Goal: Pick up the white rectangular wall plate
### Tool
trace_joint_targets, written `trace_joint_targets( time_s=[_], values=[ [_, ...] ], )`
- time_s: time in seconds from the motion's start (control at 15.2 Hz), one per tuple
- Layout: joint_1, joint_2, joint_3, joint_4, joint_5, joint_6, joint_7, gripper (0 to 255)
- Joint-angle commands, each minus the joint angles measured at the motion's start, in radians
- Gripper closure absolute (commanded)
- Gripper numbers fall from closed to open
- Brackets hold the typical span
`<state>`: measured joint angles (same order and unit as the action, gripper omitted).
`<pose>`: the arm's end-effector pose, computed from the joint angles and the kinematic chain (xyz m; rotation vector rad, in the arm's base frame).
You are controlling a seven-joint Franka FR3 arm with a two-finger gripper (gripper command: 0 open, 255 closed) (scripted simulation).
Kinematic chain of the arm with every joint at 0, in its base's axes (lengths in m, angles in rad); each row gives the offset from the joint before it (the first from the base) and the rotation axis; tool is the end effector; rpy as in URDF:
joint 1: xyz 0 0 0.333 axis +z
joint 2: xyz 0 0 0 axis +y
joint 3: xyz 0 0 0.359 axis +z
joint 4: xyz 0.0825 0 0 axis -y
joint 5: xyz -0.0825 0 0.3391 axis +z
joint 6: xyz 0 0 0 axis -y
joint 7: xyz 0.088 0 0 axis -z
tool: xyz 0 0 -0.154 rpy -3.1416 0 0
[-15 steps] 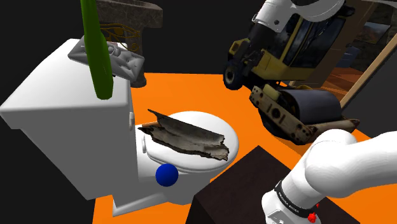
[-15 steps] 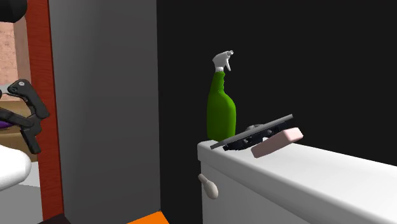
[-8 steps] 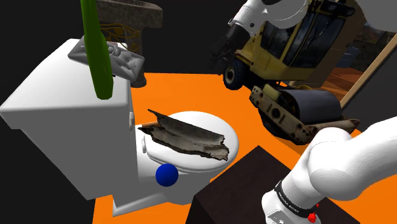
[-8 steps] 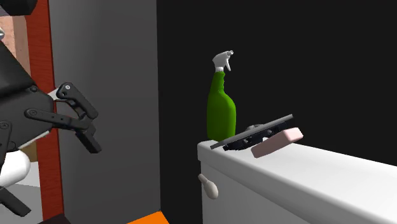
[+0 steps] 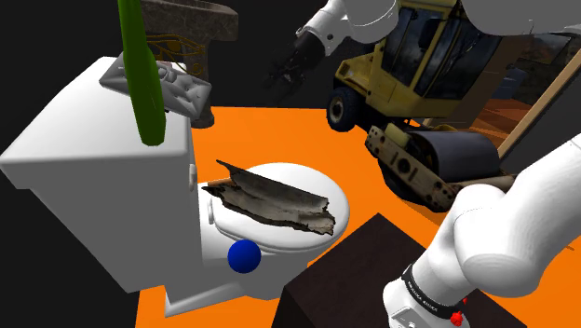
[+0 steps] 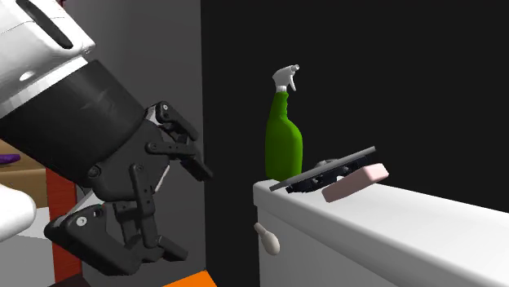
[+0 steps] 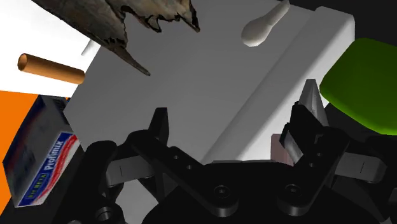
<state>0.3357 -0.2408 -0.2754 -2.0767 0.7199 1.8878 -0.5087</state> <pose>0.4437 0.0933 0.5720 -2.3661 -0.4236 -0.2500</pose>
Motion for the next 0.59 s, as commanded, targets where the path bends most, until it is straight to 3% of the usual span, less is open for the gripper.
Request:
trace_joint_targets(
  time_s=[0.0, 0.53],
  values=[
    [0.024, 0.057, -0.013, 0.049, 0.085, -0.018, -0.059, 0],
    [0.058, 0.314, -0.023, 0.319, 0.395, -0.166, -0.231, 0]
  ],
)
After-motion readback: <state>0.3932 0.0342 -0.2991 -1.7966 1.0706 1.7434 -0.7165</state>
